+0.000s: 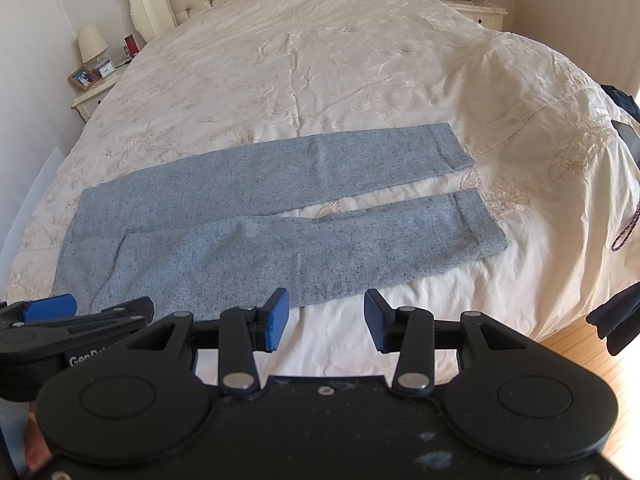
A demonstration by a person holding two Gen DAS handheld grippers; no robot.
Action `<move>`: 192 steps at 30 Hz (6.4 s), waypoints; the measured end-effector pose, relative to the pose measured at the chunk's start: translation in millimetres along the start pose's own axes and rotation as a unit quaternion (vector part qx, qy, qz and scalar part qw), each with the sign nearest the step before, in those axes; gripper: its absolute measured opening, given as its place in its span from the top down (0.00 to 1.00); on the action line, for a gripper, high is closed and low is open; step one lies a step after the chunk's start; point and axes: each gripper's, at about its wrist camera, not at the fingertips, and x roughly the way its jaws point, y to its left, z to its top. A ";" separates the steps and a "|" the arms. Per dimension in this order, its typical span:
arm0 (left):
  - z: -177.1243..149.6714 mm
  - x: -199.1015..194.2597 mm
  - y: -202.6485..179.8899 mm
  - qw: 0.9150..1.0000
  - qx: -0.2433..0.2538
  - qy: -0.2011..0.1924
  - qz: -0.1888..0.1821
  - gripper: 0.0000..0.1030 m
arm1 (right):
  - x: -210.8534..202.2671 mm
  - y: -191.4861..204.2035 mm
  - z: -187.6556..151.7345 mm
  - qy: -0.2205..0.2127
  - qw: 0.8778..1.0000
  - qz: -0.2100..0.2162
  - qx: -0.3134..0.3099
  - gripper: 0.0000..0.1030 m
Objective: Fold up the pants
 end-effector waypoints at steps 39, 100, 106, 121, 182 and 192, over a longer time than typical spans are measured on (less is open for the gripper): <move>32.9 55.5 66.4 0.996 -0.069 0.017 0.060 0.30 | 54.4 18.7 19.8 0.059 0.998 0.020 0.005 0.57; 134.2 248.7 88.0 1.000 0.014 0.016 0.014 0.44 | 377.8 -60.1 213.9 0.100 0.991 -0.087 0.024 0.60; 148.8 333.3 111.6 0.996 0.006 0.069 0.060 0.44 | 404.1 -3.2 214.0 0.109 0.993 -0.048 -0.027 0.62; 93.3 245.5 153.0 0.999 0.013 0.043 0.010 0.45 | 306.4 12.8 170.3 0.079 0.994 -0.074 0.007 0.60; 12.7 216.4 -12.0 0.994 0.095 0.033 -0.036 0.45 | 176.1 -208.0 71.3 0.064 0.956 -0.117 0.263 0.94; 3.1 262.0 -39.9 0.988 0.130 0.087 0.005 0.43 | 227.0 -225.5 41.5 0.137 0.945 -0.135 0.266 0.86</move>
